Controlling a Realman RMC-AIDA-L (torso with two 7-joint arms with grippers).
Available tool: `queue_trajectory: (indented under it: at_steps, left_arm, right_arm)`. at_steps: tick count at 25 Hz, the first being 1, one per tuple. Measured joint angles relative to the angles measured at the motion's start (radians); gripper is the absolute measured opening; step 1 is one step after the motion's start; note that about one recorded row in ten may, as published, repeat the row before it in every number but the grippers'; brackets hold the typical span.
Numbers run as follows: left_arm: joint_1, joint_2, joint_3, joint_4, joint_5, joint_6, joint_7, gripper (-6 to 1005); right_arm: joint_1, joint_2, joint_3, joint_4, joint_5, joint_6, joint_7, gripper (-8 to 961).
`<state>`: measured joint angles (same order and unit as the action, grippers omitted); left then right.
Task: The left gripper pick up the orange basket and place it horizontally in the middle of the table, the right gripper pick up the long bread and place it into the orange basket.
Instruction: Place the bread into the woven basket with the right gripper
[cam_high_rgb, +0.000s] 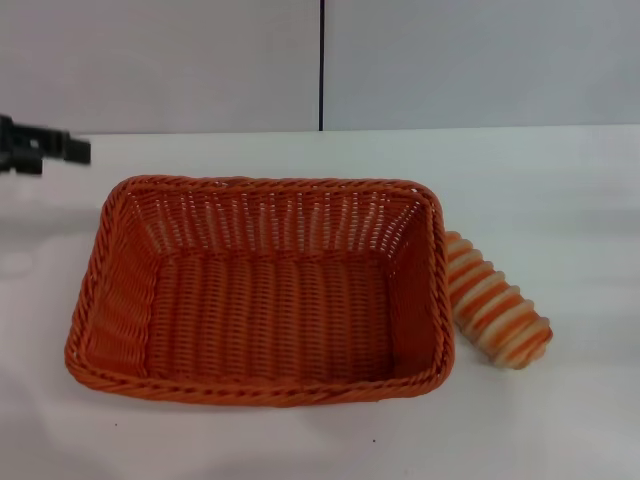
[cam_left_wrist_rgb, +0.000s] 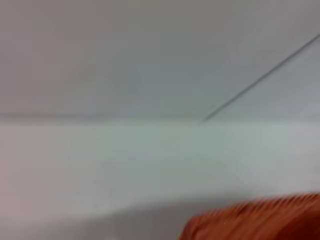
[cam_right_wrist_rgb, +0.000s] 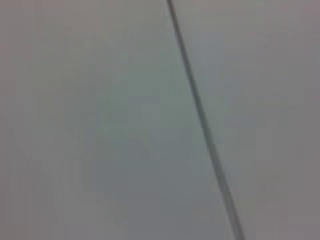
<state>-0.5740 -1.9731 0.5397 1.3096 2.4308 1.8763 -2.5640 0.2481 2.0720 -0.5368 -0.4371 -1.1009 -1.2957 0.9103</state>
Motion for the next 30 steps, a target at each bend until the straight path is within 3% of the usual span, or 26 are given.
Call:
queue_trajectory:
  at_steps: [1,2,6,7,8,10,11,12,13,15,18,20,22,30]
  left_arm:
    - [0.01,0.001,-0.019,-0.007,-0.042,-0.006,0.04,844]
    - [0.018,0.002,-0.031,-0.014,-0.072,-0.012,0.073,844]
    - [0.061,-0.004,-0.045,-0.038,-0.168,-0.062,0.191,844]
    - [0.061,-0.004,-0.045,-0.038,-0.168,-0.062,0.191,844]
    - [0.077,-0.014,-0.046,-0.042,-0.199,-0.087,0.233,844]
    - [0.111,-0.036,-0.05,-0.048,-0.26,-0.132,0.314,844]
    - [0.131,-0.048,-0.052,-0.054,-0.299,-0.158,0.368,844]
    - [0.142,-0.056,-0.053,-0.061,-0.321,-0.174,0.399,843]
    - [0.152,-0.064,-0.053,-0.069,-0.343,-0.191,0.431,843]
    - [0.17,-0.075,-0.053,-0.106,-0.385,-0.231,0.51,843]
    - [0.172,-0.077,-0.053,-0.125,-0.396,-0.238,0.535,843]
    - [0.173,-0.077,-0.053,-0.14,-0.402,-0.242,0.55,843]
    - [0.172,-0.079,-0.052,-0.193,-0.417,-0.259,0.607,843]
    - [0.175,-0.081,-0.052,-0.205,-0.435,-0.261,0.637,843]
  right_arm:
    - [-0.008,0.001,0.0,-0.09,-0.102,0.028,0.138,580]
    - [-0.008,0.001,0.0,-0.09,-0.102,0.028,0.138,580]
    - [0.0,0.0,0.0,-0.421,-0.526,0.05,0.636,580]
    - [0.027,-0.001,0.0,-0.566,-0.742,0.016,0.862,580]
    - [0.027,-0.001,0.0,-0.566,-0.742,0.016,0.862,580]
    - [0.095,-0.015,0.001,-0.728,-1.047,-0.114,1.109,580]
    - [0.095,-0.015,0.001,-0.728,-1.047,-0.114,1.109,580]
    - [0.166,-0.034,0.001,-0.798,-1.245,-0.25,1.232,580]
    - [0.166,-0.034,0.001,-0.798,-1.245,-0.25,1.232,580]
    - [0.276,-0.055,0.0,-0.837,-1.457,-0.426,1.334,579]
    - [0.329,-0.058,-0.016,-0.845,-1.56,-0.5,1.386,579]
    - [0.367,-0.058,-0.081,-0.838,-1.626,-0.554,1.451,579]
    - [0.384,-0.058,-0.116,-0.801,-1.626,-0.574,1.478,579]
    - [0.446,-0.051,-0.129,-0.572,-1.545,-0.571,1.478,578]
